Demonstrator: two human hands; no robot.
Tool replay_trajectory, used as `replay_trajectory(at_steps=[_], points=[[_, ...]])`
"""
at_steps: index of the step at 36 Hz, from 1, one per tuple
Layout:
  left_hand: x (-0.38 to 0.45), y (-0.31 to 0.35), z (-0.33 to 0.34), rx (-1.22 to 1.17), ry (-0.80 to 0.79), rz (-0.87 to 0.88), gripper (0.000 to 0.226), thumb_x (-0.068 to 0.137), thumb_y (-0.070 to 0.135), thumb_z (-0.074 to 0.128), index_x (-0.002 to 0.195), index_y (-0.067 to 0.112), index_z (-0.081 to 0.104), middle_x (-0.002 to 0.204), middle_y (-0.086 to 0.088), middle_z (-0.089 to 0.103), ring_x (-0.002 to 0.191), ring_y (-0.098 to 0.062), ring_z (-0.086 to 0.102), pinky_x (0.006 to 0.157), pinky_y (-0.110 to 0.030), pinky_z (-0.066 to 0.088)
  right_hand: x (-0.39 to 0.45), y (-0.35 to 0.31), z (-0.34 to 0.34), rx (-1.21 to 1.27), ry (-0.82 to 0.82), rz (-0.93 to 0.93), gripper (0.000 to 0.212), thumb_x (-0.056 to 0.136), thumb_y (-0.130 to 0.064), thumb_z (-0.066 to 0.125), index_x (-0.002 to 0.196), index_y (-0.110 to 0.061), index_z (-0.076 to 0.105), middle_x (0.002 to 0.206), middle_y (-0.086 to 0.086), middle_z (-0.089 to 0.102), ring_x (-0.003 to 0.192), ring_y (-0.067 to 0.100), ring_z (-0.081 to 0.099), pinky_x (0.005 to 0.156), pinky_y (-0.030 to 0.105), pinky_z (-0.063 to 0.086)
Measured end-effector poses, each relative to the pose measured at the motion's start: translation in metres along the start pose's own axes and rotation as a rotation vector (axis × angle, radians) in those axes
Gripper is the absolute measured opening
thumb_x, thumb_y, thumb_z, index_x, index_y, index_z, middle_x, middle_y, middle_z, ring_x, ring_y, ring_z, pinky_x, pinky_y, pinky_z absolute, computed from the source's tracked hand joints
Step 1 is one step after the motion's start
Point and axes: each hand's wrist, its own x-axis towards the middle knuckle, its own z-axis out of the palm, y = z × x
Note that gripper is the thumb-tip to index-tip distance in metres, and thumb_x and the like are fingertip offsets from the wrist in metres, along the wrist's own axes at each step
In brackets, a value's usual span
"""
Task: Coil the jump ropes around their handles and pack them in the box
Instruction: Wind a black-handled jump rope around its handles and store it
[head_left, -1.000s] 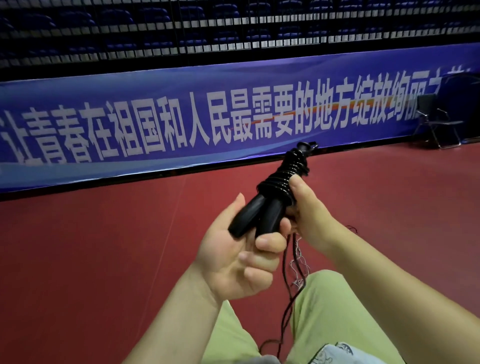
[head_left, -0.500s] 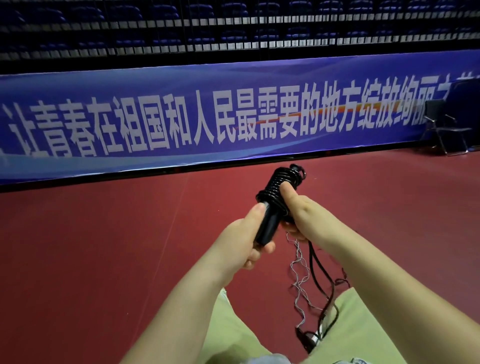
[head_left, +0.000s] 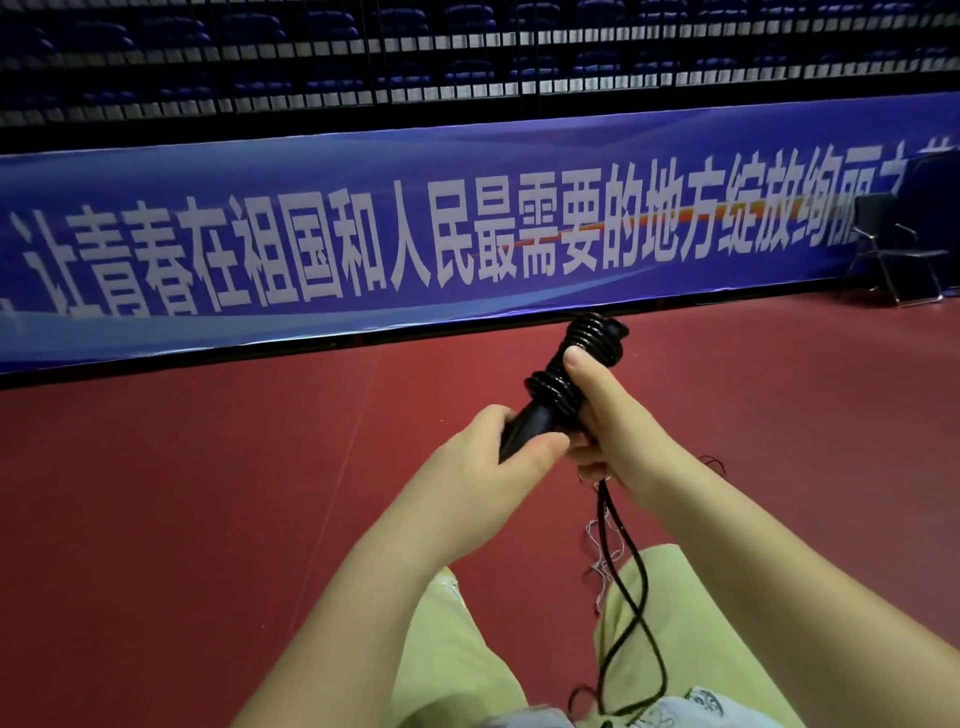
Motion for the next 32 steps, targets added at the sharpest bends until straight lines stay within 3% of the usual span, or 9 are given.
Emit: replay_trajectory(at_steps=[4, 7, 10, 13, 15, 18, 22, 27, 32], points=[[-0.001, -0.01, -0.005, -0.858, -0.365, -0.075, 0.08, 0.047, 0.076, 0.076, 0.098, 0.016, 0.063, 0.075, -0.002, 0.063, 0.057, -0.013, 0.058, 0.059, -0.031, 0.052, -0.007, -0.004, 0.004, 0.157, -0.031, -0.078, 0.056, 0.057, -0.071, 0.046, 0.064, -0.016, 0.042, 0.049, -0.004, 0.034, 0.043, 0.01, 0.026, 0.045, 0.024, 0.019], [-0.006, -0.017, 0.002, -1.2, -0.808, -0.054, 0.073, 0.071, 0.068, 0.067, 0.119, 0.013, 0.064, 0.096, -0.006, 0.071, 0.076, -0.016, 0.068, 0.072, -0.031, 0.056, -0.009, -0.001, 0.007, 0.191, -0.051, -0.176, 0.064, 0.047, -0.07, 0.047, 0.075, -0.013, 0.051, 0.052, -0.001, 0.048, 0.039, 0.007, 0.039, 0.038, 0.015, 0.027], [-0.007, -0.018, 0.013, -1.351, -0.97, 0.012, 0.059, 0.085, 0.061, 0.057, 0.119, 0.013, 0.063, 0.098, 0.002, 0.071, 0.081, -0.009, 0.069, 0.076, -0.027, 0.055, -0.012, -0.004, 0.007, 0.172, -0.126, -0.22, 0.057, 0.053, -0.061, 0.05, 0.082, -0.012, 0.052, 0.055, -0.003, 0.055, 0.035, 0.003, 0.044, 0.033, 0.012, 0.031], [-0.009, -0.014, 0.014, -1.325, -0.892, -0.043, 0.039, 0.078, 0.053, 0.071, 0.095, 0.018, 0.07, 0.076, 0.006, 0.067, 0.063, -0.005, 0.064, 0.062, -0.022, 0.052, -0.014, -0.011, 0.002, 0.037, -0.154, -0.189, 0.054, 0.067, -0.061, 0.044, 0.078, -0.009, 0.051, 0.057, 0.001, 0.052, 0.041, 0.006, 0.044, 0.043, 0.016, 0.034], [-0.008, -0.013, 0.008, -1.275, -0.73, -0.127, 0.047, 0.059, 0.052, 0.086, 0.083, 0.015, 0.068, 0.063, 0.004, 0.062, 0.049, -0.007, 0.057, 0.05, -0.021, 0.047, -0.014, -0.011, -0.003, -0.074, -0.182, -0.182, 0.067, 0.064, -0.072, 0.037, 0.076, -0.008, 0.051, 0.055, 0.002, 0.043, 0.047, 0.011, 0.033, 0.047, 0.022, 0.026], [-0.008, -0.01, 0.001, -1.171, -0.538, -0.189, 0.067, 0.043, 0.05, 0.092, 0.086, 0.011, 0.058, 0.06, -0.001, 0.058, 0.043, -0.011, 0.053, 0.044, -0.021, 0.044, -0.013, -0.009, -0.008, -0.152, -0.214, -0.19, 0.06, 0.068, -0.078, 0.031, 0.062, -0.021, 0.05, 0.056, 0.002, 0.032, 0.05, 0.014, 0.022, 0.049, 0.025, 0.022], [-0.01, -0.002, -0.005, -1.02, -0.381, -0.197, 0.023, 0.072, 0.039, 0.066, 0.076, 0.017, 0.071, 0.06, -0.005, 0.058, 0.046, -0.013, 0.052, 0.044, -0.02, 0.044, -0.011, -0.006, -0.007, -0.169, -0.188, -0.181, 0.064, 0.07, -0.081, 0.031, 0.059, -0.02, 0.047, 0.063, 0.01, 0.03, 0.05, 0.015, 0.02, 0.046, 0.024, 0.021], [-0.003, 0.001, -0.014, -0.632, -0.156, -0.122, 0.027, 0.082, 0.033, 0.071, 0.088, 0.01, 0.059, 0.062, -0.006, 0.066, 0.049, -0.02, 0.058, 0.047, -0.022, 0.042, -0.007, -0.003, -0.006, -0.187, -0.176, -0.153, 0.066, 0.082, -0.074, 0.025, 0.064, -0.014, 0.044, 0.06, 0.003, 0.034, 0.047, 0.012, 0.022, 0.043, 0.021, 0.021], [0.005, 0.007, -0.019, -0.376, -0.052, -0.038, 0.014, 0.09, 0.022, 0.063, 0.08, 0.012, 0.058, 0.061, -0.005, 0.068, 0.051, -0.02, 0.061, 0.05, -0.026, 0.042, -0.003, -0.01, 0.0, -0.184, -0.088, -0.166, 0.062, 0.082, -0.071, 0.022, 0.071, -0.013, 0.042, 0.06, 0.0, 0.033, 0.047, 0.011, 0.023, 0.048, 0.026, 0.019]])
